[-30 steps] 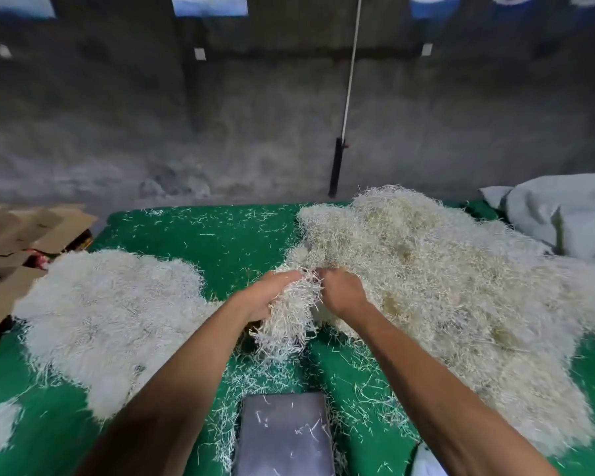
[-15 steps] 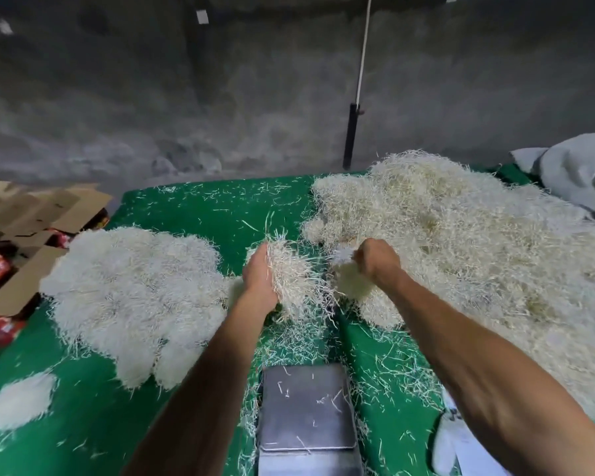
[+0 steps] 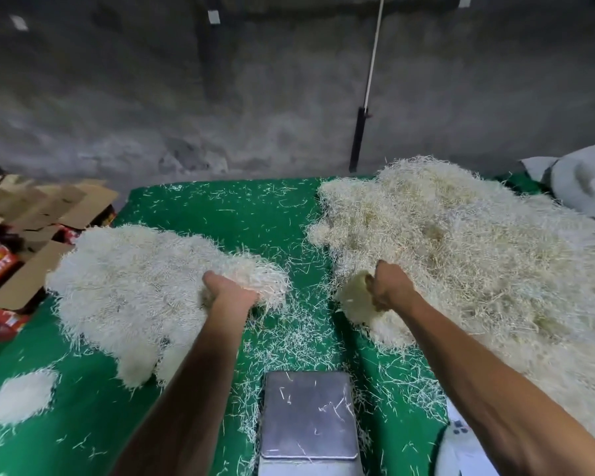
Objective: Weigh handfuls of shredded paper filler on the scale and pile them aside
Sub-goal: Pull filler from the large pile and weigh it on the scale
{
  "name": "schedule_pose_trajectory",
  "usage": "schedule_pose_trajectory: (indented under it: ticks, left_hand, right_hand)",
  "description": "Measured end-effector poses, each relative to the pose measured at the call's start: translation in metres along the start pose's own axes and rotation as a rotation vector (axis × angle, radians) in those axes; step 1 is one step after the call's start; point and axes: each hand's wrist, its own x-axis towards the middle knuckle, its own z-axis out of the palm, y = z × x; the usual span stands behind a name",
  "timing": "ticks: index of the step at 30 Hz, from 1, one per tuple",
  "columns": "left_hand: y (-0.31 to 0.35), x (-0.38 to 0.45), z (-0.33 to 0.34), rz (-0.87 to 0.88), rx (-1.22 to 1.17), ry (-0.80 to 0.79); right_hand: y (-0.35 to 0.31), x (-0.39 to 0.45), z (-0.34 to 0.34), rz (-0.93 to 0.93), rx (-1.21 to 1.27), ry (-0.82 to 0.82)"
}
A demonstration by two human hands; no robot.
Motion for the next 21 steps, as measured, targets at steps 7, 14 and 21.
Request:
schedule_pose_trajectory:
  ticks: [7,14,21]
  left_hand:
    - [-0.029,-0.045,0.016,0.101,0.277,-0.345]
    - [-0.037,-0.039,-0.037,0.203,0.596,-0.623]
    - [-0.072,-0.021,-0.111,-0.019,0.346,-0.763]
  right_hand:
    - [-0.102,-0.085,0.037,-0.362,0.582,-0.347]
    - [-0.083,-0.093,0.046,-0.074,0.729,-0.013]
    - [-0.046,-0.114,0.063,0.034,0.758,0.033]
